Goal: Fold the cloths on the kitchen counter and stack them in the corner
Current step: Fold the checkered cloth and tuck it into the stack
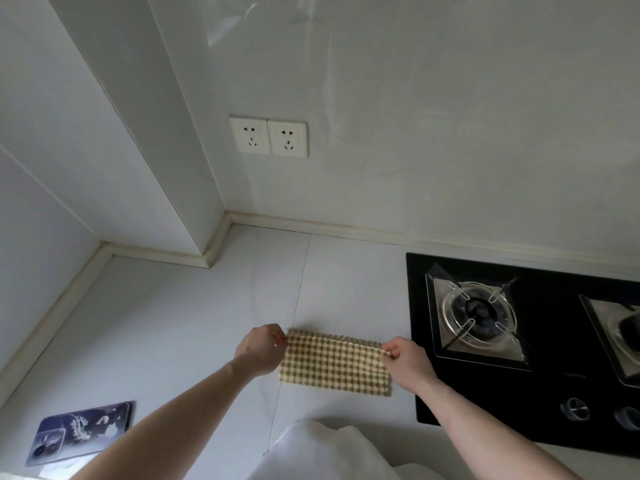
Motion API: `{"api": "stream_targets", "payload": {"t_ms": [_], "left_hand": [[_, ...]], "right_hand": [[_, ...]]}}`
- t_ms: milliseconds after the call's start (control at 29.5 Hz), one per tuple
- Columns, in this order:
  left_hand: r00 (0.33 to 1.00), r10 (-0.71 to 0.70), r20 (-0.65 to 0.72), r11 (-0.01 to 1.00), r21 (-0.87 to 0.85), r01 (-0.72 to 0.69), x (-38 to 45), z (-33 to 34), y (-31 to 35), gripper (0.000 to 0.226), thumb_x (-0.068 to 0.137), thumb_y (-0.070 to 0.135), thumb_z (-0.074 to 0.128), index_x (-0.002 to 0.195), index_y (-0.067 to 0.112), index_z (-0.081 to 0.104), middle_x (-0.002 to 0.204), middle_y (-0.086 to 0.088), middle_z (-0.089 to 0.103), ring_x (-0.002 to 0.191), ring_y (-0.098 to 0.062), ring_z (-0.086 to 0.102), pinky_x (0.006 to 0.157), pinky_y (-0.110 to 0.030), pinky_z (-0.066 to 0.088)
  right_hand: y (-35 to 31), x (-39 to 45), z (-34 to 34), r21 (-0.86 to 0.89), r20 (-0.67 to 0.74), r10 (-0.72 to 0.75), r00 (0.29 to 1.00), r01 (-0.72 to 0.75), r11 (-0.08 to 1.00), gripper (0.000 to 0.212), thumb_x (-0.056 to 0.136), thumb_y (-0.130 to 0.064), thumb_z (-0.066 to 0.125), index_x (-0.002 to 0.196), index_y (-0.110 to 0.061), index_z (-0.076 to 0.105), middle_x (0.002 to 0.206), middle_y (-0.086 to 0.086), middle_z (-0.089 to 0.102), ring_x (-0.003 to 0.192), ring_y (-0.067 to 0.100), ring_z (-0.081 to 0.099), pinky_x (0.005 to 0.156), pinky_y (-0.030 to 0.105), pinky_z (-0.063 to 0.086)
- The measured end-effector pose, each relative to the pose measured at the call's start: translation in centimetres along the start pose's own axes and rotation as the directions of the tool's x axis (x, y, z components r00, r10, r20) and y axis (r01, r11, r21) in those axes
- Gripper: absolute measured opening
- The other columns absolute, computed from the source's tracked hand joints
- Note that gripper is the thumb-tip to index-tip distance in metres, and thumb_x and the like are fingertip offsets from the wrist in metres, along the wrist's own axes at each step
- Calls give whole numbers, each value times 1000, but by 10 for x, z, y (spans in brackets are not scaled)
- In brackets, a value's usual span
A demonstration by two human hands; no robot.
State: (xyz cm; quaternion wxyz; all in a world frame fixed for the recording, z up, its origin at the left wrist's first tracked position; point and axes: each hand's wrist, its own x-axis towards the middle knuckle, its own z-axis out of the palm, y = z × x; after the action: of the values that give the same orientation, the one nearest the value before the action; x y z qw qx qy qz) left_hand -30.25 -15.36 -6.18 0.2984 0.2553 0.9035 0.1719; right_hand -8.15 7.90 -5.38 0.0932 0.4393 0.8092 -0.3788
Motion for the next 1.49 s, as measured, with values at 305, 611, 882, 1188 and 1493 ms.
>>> {"api": "stream_targets", "payload": {"t_ms": [305,611,882,1188,1493], "left_hand": [[999,-4,-49,999,50,7,22,1,9,24,95,30,56,118,33,62,121,12,63,101,-15,64,83,-31,55],[942,293,165,928,189,-322,-7,37,6,30,91,29,55,118,34,64,135,10,56,122,-17,53,102,-32,48],[937,265,228,932,189,-310,-14,44,-7,48,93,31,57,141,35,55,146,10,43,130,-16,40,107,-29,42],[883,334,330,903,157,-400,-23,58,12,52,93,31,57,145,30,53,150,9,43,134,-16,41,111,-29,38],[921,324,218,943,-3,-332,-29,67,24,27,87,25,56,109,38,68,121,19,57,107,-8,61,94,-26,52]], "right_hand": [[1,23,4,32,-8,131,991,-131,991,41,91,-20,68,132,-19,60,129,2,65,116,20,63,99,32,50],[4,13,32,238,134,340,931,-363,901,57,89,-16,72,139,-13,45,116,3,63,94,17,61,59,21,44],[10,16,46,517,289,426,858,-514,685,23,84,-13,79,106,-7,72,95,10,77,85,22,73,65,28,56],[27,9,14,602,214,351,912,-406,687,25,85,-10,74,109,-11,71,98,9,78,95,27,74,84,40,58],[-6,-10,18,524,82,178,981,-194,829,45,79,-7,76,116,-26,57,112,-4,68,99,15,69,82,32,59]]}}
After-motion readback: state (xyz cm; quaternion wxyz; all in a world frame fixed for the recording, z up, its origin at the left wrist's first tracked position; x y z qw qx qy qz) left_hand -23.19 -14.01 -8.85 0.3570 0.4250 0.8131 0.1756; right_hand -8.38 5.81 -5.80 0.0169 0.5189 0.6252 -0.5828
